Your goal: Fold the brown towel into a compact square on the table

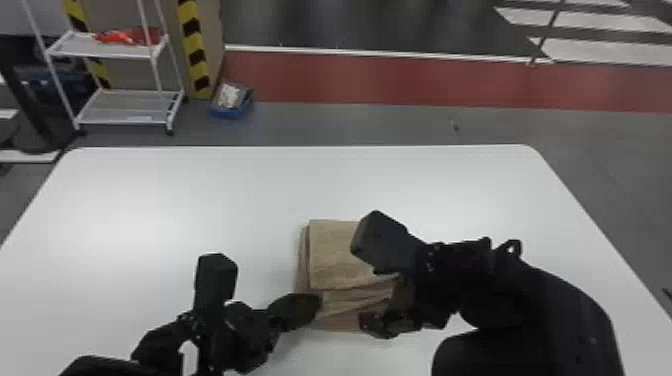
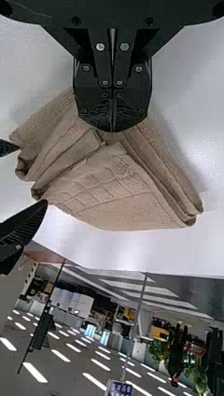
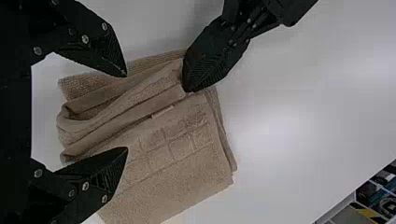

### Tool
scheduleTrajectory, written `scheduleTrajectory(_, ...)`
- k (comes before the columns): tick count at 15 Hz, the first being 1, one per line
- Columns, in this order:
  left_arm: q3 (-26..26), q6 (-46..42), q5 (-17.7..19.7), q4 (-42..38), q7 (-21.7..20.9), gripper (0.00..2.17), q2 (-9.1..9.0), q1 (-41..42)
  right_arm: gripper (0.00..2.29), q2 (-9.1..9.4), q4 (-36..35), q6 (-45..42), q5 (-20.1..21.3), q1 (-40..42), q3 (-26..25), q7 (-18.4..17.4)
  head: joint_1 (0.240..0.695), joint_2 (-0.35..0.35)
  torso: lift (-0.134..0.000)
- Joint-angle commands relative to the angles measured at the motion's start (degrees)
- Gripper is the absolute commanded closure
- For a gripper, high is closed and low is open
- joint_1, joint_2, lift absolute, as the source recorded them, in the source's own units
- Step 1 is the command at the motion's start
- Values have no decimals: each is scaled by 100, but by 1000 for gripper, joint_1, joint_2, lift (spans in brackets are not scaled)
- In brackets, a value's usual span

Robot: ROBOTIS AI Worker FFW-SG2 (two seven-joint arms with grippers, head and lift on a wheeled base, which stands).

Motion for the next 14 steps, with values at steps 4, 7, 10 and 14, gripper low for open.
scheduleTrajectory(4,-25,46,-17,-51,0,2145,-1,28,397,56,358,0,88,-152,152,28,695,-97,-125)
scheduleTrajectory(7,-43,46,-17,-60,0,2145,-1,28,397,153,657,0,193,-266,187,28,695,-94,-125)
scheduleTrajectory(10,-43,46,-17,-69,-17,2145,8,37,394,267,903,-17,299,-371,205,28,695,-96,-125)
scheduleTrajectory(14,-17,29,-17,-78,-8,2145,17,54,397,294,876,106,290,-380,311,28,695,-87,-125)
